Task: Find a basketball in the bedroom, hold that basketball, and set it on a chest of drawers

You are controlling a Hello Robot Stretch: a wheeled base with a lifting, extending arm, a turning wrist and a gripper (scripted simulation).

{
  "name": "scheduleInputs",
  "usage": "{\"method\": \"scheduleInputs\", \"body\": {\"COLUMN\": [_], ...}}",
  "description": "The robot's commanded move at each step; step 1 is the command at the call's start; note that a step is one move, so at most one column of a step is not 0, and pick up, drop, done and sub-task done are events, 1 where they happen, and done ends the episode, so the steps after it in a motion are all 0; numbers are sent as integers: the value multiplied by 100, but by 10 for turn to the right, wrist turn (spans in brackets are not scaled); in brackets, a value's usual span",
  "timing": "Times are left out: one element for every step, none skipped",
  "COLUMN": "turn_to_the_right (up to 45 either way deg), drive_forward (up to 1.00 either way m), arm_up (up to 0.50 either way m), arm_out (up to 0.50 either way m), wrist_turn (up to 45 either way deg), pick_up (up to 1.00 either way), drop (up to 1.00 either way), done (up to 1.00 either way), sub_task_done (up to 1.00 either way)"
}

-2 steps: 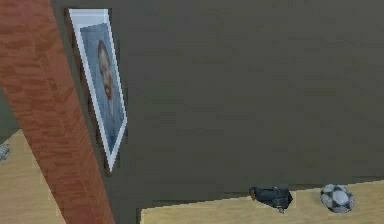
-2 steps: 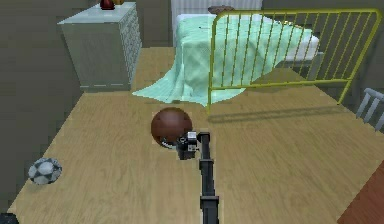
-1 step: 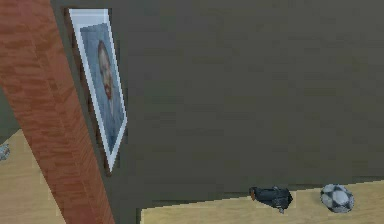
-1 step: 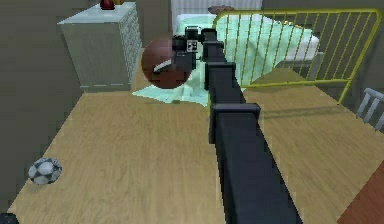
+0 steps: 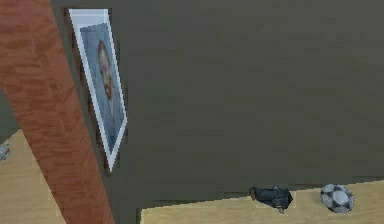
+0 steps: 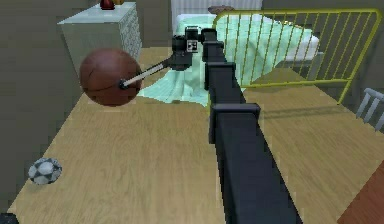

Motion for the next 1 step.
{"method": "scheduleInputs", "body": {"turn_to_the_right": [0], "drive_forward": [0], "arm_up": [0], "arm_out": [0], "wrist_turn": [-450], "pick_up": [0], "drop": [0], "done": [0], "sub_task_done": [0]}}
